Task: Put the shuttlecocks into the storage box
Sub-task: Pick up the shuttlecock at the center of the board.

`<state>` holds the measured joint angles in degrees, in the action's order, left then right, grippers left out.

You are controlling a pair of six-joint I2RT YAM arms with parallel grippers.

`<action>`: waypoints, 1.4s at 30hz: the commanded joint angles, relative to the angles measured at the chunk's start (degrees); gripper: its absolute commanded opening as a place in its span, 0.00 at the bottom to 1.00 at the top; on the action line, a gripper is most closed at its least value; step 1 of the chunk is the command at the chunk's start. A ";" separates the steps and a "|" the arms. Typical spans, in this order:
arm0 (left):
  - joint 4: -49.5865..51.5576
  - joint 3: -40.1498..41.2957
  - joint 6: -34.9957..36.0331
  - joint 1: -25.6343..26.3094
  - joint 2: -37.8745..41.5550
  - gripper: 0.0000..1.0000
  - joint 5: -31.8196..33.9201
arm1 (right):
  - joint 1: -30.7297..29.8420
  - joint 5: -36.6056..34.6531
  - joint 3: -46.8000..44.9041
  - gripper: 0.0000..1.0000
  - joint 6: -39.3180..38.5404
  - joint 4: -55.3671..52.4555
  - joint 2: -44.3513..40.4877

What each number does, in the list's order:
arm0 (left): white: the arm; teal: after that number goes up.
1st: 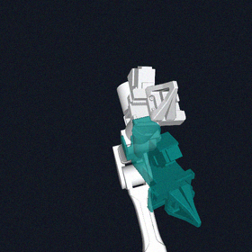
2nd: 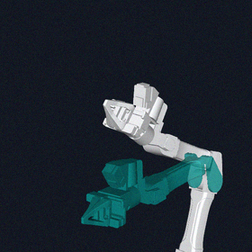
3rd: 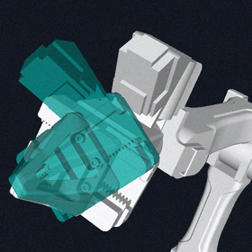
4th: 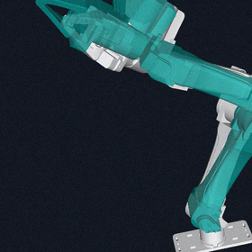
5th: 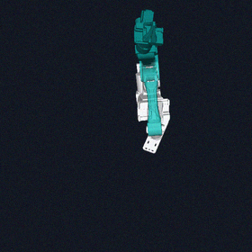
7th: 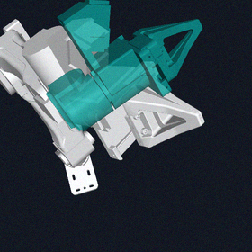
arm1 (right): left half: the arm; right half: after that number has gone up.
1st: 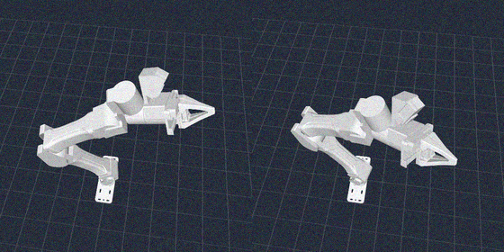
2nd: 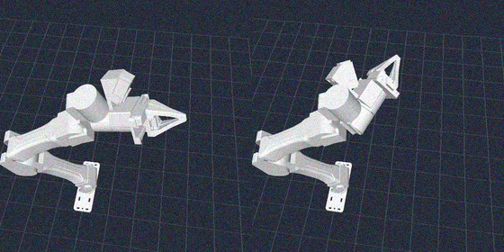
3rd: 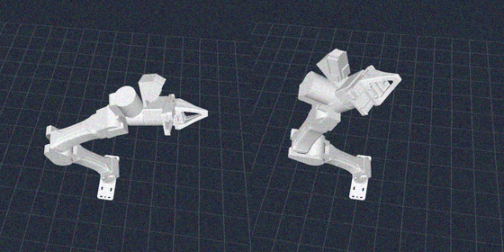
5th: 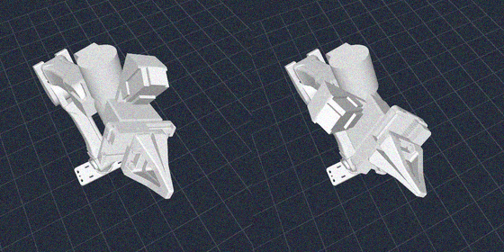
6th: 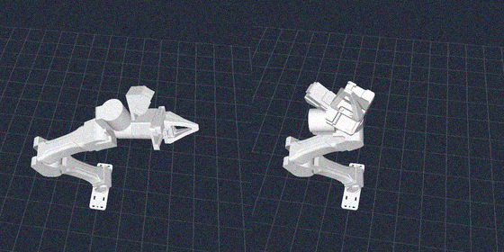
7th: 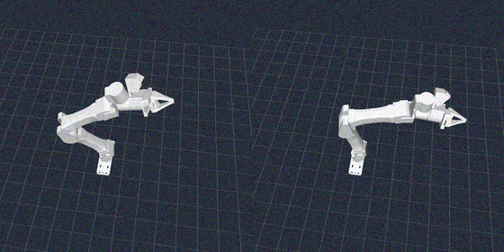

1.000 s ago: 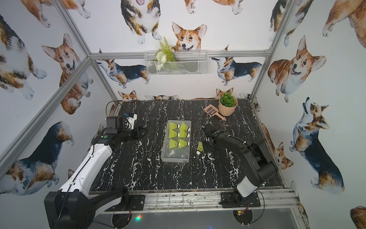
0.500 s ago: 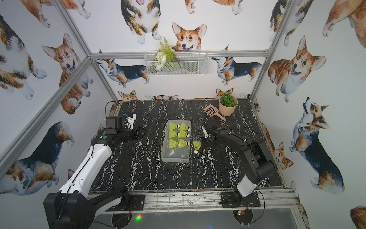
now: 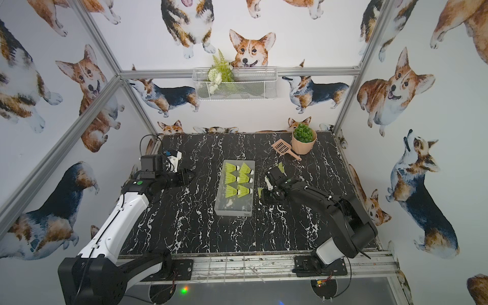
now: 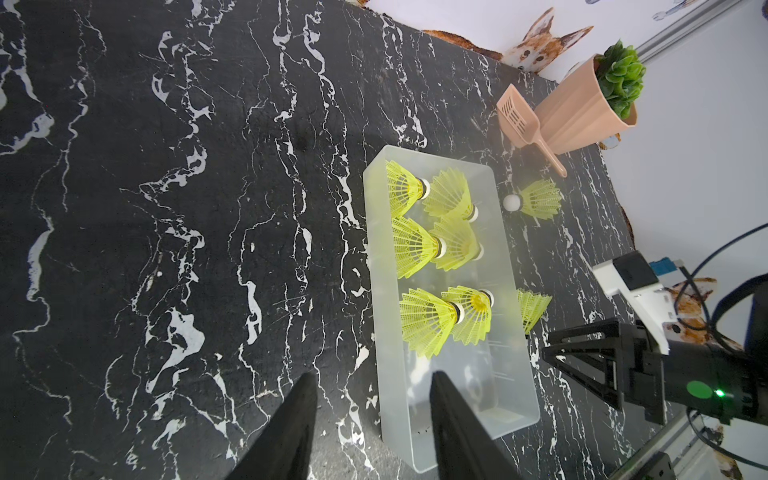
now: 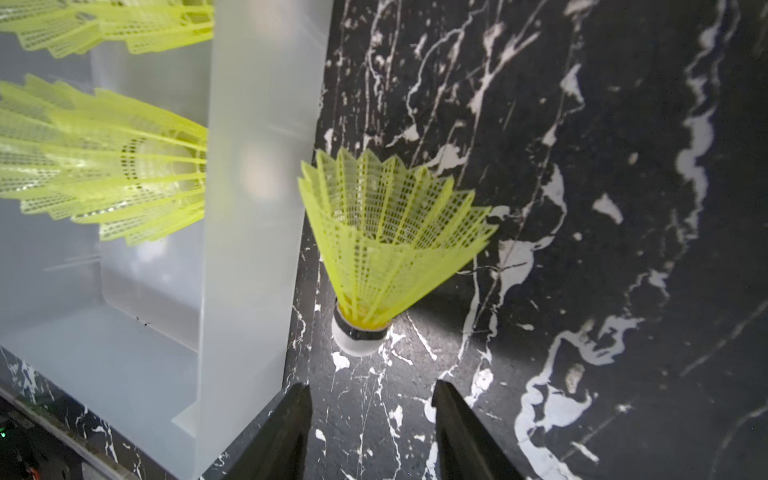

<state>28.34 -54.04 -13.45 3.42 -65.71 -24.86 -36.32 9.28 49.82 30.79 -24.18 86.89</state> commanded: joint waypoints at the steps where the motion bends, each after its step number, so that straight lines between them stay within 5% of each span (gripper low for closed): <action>1: -0.16 -0.23 0.58 0.00 0.31 0.48 0.25 | -1.78 -3.33 0.57 0.55 5.00 3.71 1.14; 18: -0.19 -0.19 0.62 -0.27 0.67 0.48 0.34 | -4.46 -11.18 5.02 0.52 6.75 1.18 9.07; 24: -0.21 -0.19 0.64 -0.36 0.75 0.48 0.34 | -4.73 -13.03 6.00 0.42 4.96 -1.58 10.25; 33: -0.30 -0.12 0.60 -0.44 0.72 0.48 0.34 | -4.73 -13.60 3.71 0.23 -1.08 -1.96 7.24; 42: -2.93 0.57 0.01 -0.34 0.77 0.48 -5.92 | -4.73 -11.48 2.72 0.21 -8.55 -3.63 -1.84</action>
<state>28.08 -53.84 -13.47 3.14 -65.14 -25.85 -40.88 -4.21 52.36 27.09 -26.17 87.70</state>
